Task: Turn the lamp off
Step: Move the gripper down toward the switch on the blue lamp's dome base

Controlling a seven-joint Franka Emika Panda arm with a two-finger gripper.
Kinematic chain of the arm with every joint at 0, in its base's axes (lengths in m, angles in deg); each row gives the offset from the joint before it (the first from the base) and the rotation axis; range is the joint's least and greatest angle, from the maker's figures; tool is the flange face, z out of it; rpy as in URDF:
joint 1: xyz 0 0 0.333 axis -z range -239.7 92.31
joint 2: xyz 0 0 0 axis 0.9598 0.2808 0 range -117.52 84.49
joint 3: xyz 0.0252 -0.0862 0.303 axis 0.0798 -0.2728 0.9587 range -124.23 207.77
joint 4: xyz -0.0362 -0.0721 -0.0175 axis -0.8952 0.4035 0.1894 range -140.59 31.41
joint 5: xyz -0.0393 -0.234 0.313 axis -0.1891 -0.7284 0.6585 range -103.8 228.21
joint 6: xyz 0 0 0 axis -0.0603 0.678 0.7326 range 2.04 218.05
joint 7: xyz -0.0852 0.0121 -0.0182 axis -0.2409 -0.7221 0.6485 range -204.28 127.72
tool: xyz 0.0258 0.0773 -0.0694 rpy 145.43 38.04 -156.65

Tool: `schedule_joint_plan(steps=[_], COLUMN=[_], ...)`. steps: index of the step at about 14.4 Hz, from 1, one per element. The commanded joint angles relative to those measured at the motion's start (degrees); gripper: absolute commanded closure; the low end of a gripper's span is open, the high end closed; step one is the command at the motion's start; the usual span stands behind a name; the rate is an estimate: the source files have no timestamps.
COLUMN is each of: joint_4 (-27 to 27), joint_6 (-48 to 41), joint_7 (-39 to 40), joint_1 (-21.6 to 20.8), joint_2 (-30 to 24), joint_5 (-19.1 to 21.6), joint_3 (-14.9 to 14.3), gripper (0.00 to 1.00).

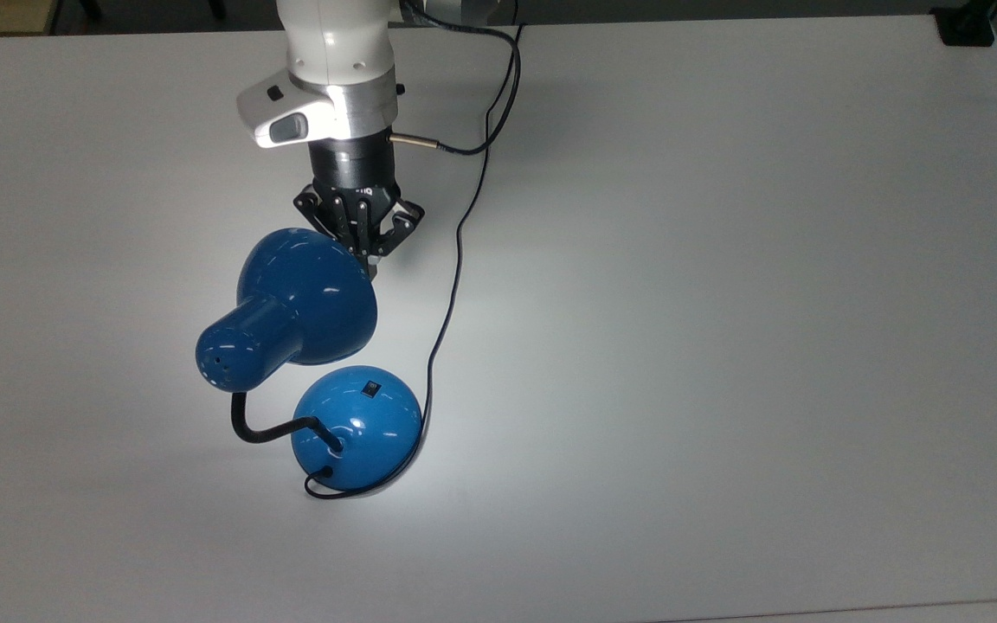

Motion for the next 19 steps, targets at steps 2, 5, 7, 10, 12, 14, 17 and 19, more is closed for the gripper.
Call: schedule_joint_plan(steps=[2,5,7,10,12,14,17,19], joint_4=[8.1,11.2,12.5,12.8,14.6,16.2,19.5,21.2], joint_6=[-0.1,-0.2,-0.2,-0.1,-0.2,-0.2,-0.2,-0.2], joint_7=[-7.2,-12.9,-15.2,-15.9,-17.1,-17.7,-17.7,-17.9], joint_1=[-0.2,-1.1,-1.6,-1.9,-2.6,-2.8,-2.7,-2.8], joint_2=[8.3,12.7,14.2,14.7,16.5,18.3,21.2,23.3], joint_5=[-2.0,-7.6,-8.8,-8.9,-9.0,-9.1,-9.8,-10.1], joint_3=[0.1,0.1,0.1,0.1,0.1,0.0,0.0,0.0], gripper=[1.00,1.00,1.00,1.00,1.00,1.00,1.00,1.00])
